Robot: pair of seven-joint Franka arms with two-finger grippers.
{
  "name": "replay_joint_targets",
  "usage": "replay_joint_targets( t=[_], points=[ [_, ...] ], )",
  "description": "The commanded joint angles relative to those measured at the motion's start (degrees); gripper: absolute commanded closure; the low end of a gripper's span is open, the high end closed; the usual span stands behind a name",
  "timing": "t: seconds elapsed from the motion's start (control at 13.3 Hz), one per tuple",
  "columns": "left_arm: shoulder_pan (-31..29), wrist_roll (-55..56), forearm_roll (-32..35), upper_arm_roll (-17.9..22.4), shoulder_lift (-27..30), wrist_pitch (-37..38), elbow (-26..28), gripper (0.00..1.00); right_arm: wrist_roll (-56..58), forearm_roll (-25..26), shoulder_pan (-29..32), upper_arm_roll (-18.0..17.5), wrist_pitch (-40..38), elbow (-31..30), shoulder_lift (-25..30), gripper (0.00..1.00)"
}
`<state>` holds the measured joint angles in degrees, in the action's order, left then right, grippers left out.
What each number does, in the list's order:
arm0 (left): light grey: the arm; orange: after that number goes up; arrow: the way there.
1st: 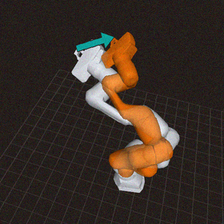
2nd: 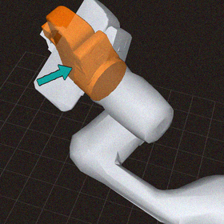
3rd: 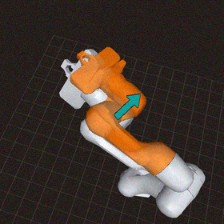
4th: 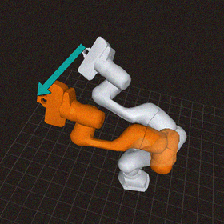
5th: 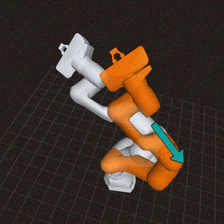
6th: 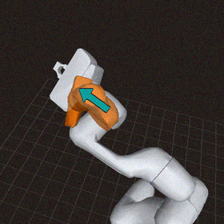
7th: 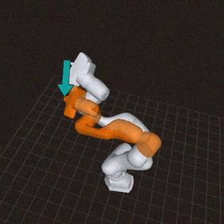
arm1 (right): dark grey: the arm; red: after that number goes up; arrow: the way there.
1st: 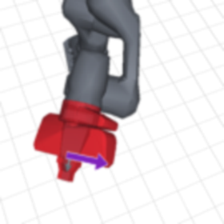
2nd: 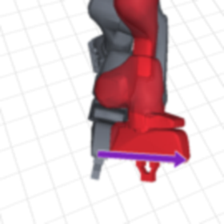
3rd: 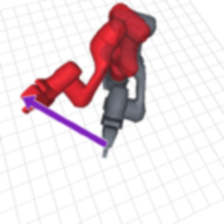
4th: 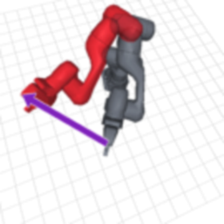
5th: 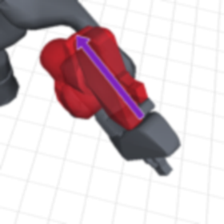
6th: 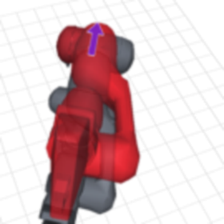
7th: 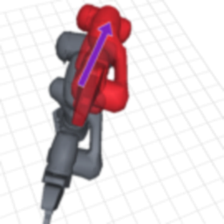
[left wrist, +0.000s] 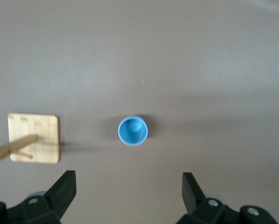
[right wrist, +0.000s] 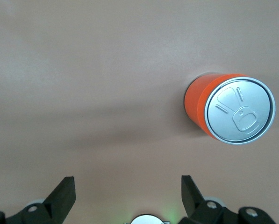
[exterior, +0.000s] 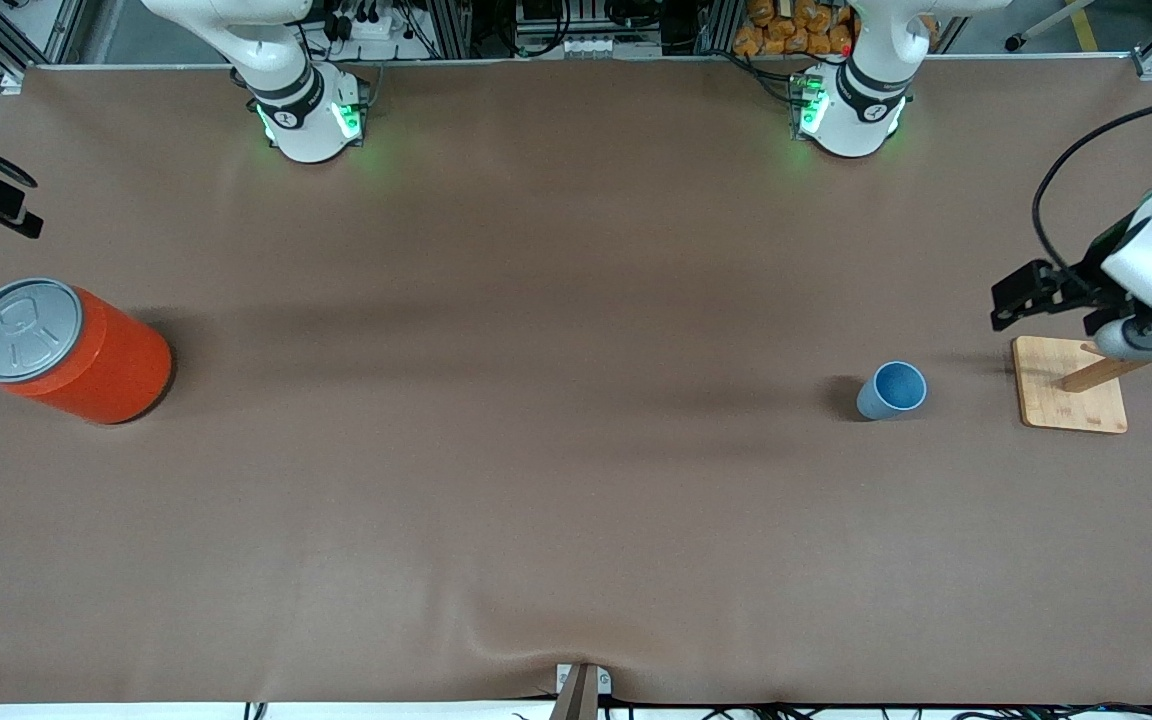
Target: Flip cup
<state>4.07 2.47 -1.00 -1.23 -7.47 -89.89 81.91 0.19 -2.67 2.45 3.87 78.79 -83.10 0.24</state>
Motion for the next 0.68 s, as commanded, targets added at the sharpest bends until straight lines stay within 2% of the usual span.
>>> replay_joint_targets(
  t=[0.0,0.38,0.6],
  points=[
    [-0.21,0.34,-1.46,1.13,4.73,0.77,4.55,0.0,-0.11,-0.23,1.24,-0.62,-0.56,0.4,0.2,0.0],
    [-0.03,1.48,-0.93,2.54,14.39,1.03,11.41,0.0,-0.02,-0.4,2.12,-0.62,-0.56,0.4,0.03,0.0],
    [0.14,1.31,-0.58,3.16,13.28,-0.02,11.17,0.0,-0.02,-0.4,2.12,-0.62,-0.56,0.4,0.03,0.0]
  ],
)
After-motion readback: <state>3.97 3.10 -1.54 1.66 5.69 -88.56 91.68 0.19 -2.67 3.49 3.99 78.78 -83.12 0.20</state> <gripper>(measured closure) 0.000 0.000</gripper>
